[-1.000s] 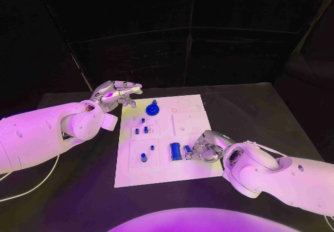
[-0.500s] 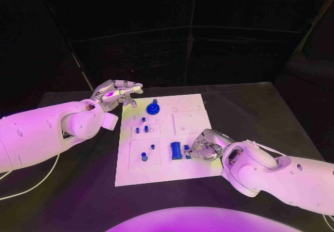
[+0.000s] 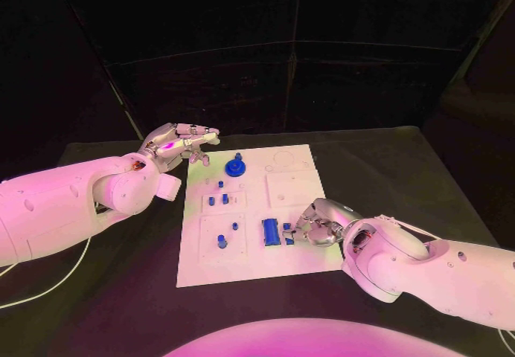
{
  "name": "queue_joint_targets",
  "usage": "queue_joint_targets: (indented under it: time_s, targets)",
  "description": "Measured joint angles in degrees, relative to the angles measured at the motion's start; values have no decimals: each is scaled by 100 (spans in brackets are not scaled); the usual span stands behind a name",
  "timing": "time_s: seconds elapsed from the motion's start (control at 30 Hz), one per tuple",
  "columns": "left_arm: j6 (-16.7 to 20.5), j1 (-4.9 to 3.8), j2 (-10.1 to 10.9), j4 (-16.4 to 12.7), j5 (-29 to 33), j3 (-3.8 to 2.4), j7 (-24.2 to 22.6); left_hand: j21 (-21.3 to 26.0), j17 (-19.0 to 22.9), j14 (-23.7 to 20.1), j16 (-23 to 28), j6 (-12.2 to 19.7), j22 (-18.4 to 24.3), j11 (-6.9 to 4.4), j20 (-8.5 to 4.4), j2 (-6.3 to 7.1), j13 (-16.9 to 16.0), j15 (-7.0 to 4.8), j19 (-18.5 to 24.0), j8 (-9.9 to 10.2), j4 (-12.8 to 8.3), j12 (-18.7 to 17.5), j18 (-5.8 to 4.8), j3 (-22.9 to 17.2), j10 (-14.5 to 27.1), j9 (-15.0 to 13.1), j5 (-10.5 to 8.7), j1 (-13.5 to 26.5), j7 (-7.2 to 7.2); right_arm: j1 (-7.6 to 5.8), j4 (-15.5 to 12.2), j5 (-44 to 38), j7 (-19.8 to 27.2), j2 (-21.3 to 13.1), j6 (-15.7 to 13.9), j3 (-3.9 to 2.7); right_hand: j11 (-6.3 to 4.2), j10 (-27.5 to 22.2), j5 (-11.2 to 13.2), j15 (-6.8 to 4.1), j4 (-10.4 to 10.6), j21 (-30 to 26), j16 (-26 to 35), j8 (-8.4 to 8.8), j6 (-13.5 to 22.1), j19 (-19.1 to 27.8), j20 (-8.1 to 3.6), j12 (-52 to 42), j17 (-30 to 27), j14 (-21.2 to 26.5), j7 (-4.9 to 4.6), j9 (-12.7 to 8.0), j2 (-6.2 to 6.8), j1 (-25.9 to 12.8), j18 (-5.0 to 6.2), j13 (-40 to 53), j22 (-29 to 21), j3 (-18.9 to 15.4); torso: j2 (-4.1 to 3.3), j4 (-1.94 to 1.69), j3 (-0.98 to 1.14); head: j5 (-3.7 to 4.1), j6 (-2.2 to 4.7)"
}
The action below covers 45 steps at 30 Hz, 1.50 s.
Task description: Assemble the parts on the task board
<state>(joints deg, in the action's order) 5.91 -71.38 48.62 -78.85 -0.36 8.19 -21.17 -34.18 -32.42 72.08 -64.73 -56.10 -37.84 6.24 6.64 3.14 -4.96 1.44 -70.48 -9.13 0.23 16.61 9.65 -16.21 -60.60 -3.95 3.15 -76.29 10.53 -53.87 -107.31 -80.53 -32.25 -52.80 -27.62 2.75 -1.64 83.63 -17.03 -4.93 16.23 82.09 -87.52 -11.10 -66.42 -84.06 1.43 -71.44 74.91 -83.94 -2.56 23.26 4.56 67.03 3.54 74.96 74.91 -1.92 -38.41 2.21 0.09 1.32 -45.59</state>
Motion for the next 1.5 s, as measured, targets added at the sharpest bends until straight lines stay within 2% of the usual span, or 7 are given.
queue_joint_targets:
  time_s: [0.13,0.3,0.93,1.17,1.33,1.43,1.5]
  targets:
    - [-2,0,0,1,-5,0,2,0,0,0,0,0,0,0,0,0,0,0,0,0,0,0,0,0,0,0,0,0,0,0,2,1,11,-36,1,0,0,0,-129,0,-277,0,0,0,0,0,0,0,0,0,0,28,-79,524,0,1,0,82,1,2,0,1,3]
    - [-4,0,1,4,-12,0,4,0,0,0,0,0,0,0,0,0,0,0,0,0,0,0,0,0,0,0,0,0,0,0,20,0,58,-71,16,0,1,-1,285,1,-567,0,0,0,14,0,0,-18,0,0,-14,49,-83,962,0,21,0,93,1,2,1,4,5]
    - [-5,0,-3,13,-20,0,11,0,-1,0,0,0,-1,0,0,0,1,0,0,0,0,0,0,0,0,0,0,0,0,-7,251,-8,185,64,66,-4,1,-1,438,2,-564,0,0,0,13,0,0,-6,0,0,-13,67,-172,1034,0,24,0,44,-4,-7,1,-15,-1]
    - [-5,0,-22,47,-23,0,12,0,-1,0,0,0,-1,0,0,0,1,0,0,0,0,0,0,0,0,0,0,0,0,-3,52,225,559,-133,4,-1,106,-106,86,26,-495,-214,192,181,296,133,37,282,-1,0,-144,18,-202,1000,1,196,-54,-171,7,1,2,-15,41]
    - [-5,1,-71,111,-23,0,12,0,22,-5,0,21,10,21,0,0,1,-2,0,0,-14,31,0,18,21,0,0,0,21,-100,-3,888,1204,-373,-30,-4,237,-847,-46,144,-499,-1172,1041,394,597,798,134,1955,-220,-2,-302,-78,-220,1018,263,-916,-1301,-293,36,-7,2,5,130]
    - [-5,12,-95,131,-10,1,12,30,214,-137,96,21,21,23,25,0,1,11,25,0,20,31,0,52,23,0,0,0,21,-289,220,1674,1743,-395,-12,-11,355,-1728,-39,266,-529,-2822,2743,466,804,1786,222,3724,-1841,451,-415,-103,-318,1236,625,-2146,-3191,-327,68,-21,-7,30,221]
    - [-3,35,-111,163,19,1,11,161,544,-411,356,42,84,45,60,0,2,32,159,-40,26,61,1,122,115,0,0,0,42,-410,470,2209,2114,-339,14,-19,445,-1966,56,359,-587,-3591,4100,480,966,2042,321,4202,-3007,840,-496,-112,-329,1434,674,-2637,-3847,-368,102,-26,-18,42,296]
